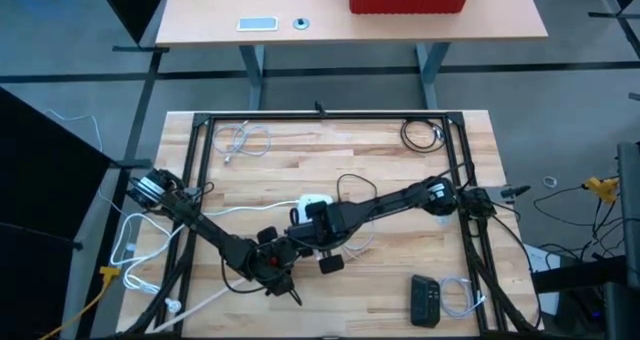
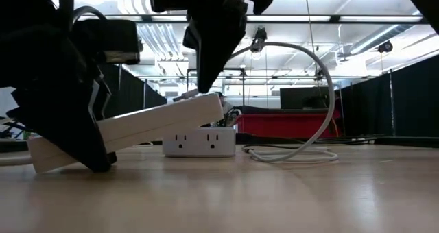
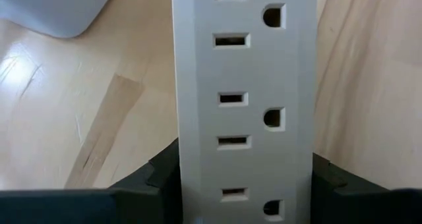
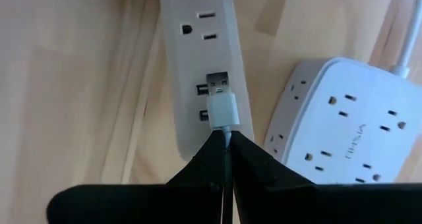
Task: Insert USB
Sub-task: Insert the white USB cable into the bottom white outlet extension
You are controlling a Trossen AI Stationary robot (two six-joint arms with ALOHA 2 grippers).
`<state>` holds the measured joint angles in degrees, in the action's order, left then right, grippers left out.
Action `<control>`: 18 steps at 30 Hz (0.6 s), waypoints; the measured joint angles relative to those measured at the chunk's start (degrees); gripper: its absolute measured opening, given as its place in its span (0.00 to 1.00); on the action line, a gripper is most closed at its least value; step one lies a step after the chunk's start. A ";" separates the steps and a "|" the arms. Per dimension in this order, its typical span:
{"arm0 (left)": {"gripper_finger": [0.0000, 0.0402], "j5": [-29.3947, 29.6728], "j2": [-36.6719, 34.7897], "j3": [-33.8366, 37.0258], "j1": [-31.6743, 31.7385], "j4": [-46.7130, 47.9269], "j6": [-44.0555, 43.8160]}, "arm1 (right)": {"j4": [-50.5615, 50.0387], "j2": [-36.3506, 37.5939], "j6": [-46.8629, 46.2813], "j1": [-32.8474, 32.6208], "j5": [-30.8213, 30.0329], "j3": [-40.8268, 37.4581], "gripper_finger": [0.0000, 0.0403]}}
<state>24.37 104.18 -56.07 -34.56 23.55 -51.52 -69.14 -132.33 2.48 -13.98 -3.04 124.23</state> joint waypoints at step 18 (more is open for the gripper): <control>0.43 6.05 -2.29 0.90 -1.90 3.60 -3.49 | 2.18 1.83 -0.49 -0.13 1.96 -2.79 0.00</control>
<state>30.42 101.89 -55.17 -36.46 27.15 -55.00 -66.96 -130.50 2.00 -14.11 -1.08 121.45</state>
